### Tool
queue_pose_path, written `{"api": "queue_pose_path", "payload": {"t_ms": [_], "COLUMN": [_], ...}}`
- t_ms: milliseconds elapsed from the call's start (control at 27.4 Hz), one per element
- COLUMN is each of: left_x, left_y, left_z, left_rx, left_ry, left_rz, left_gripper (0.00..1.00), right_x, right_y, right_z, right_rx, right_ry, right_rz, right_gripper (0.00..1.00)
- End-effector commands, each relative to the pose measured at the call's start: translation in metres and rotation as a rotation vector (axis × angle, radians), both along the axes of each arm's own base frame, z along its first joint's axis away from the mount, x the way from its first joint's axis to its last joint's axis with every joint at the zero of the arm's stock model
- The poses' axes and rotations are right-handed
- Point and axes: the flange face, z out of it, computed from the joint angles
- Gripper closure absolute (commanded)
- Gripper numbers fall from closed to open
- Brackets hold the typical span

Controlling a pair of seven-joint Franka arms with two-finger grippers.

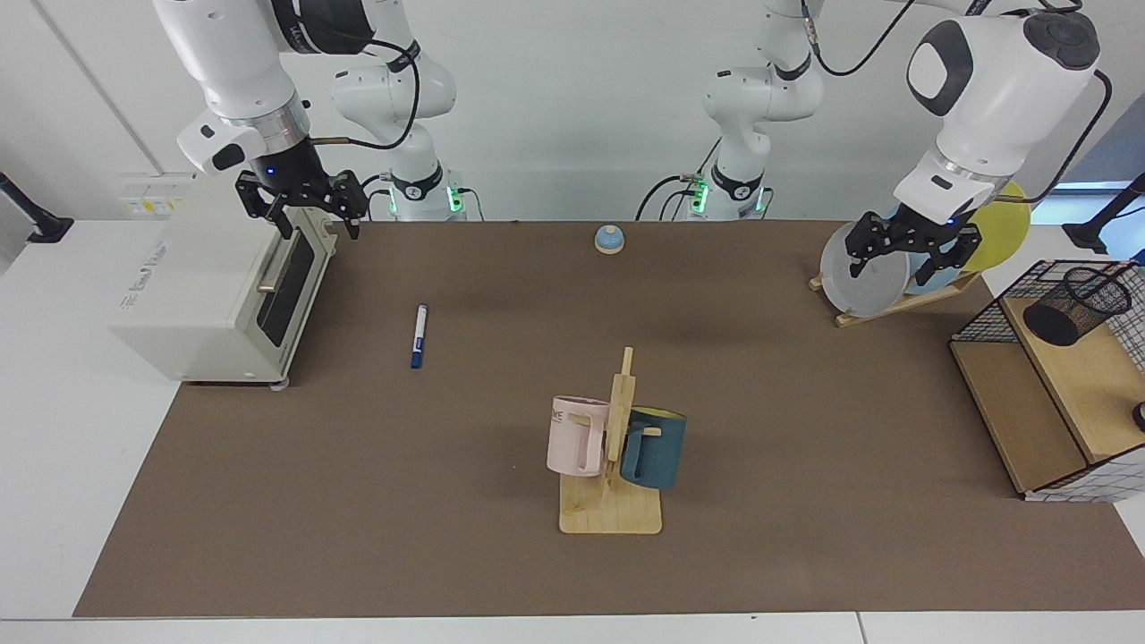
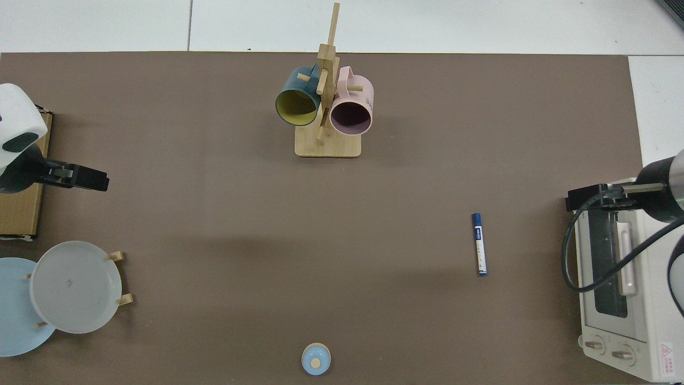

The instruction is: Put markers into pen holder

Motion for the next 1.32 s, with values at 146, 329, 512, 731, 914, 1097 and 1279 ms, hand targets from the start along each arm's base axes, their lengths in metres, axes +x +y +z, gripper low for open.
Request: {"api": "queue_pose_path", "payload": {"t_ms": [146, 329, 512, 731, 914, 1097, 1279], "left_x": [-0.007, -0.007, -0.007, -0.008, -0.010, -0.013, -0.013], "left_y": [0.001, 0.002, 0.001, 0.001, 0.002, 0.001, 0.001], "left_z": [0.001, 0.002, 0.002, 0.002, 0.000, -0.001, -0.002], "left_rx": [0.010, 0.010, 0.010, 0.010, 0.010, 0.010, 0.010], "left_ry": [-0.011, -0.011, -0.011, -0.008, 0.012, 0.036, 0.040], "left_rz": [0.014, 0.015, 0.013, 0.013, 0.018, 0.045, 0.048], "left_gripper": [0.00, 0.00, 0.00, 0.00, 0.00, 0.00, 0.00], "right_x": [0.002, 0.000, 0.002, 0.002, 0.007, 0.010, 0.004], "right_y": [0.001, -0.002, -0.004, 0.005, 0.008, 0.001, 0.009], "right_z": [-0.001, -0.001, -0.001, 0.000, -0.002, -0.036, -0.084], "right_rx": [0.023, 0.023, 0.024, 0.026, 0.039, 0.037, 0.036], "right_ry": [-0.002, 0.009, -0.002, -0.004, -0.058, -0.072, 0.015], "right_rz": [-0.007, -0.005, -0.014, 0.010, 0.011, 0.023, 0.031], "right_gripper": [0.00, 0.00, 0.00, 0.00, 0.00, 0.00, 0.00]}}
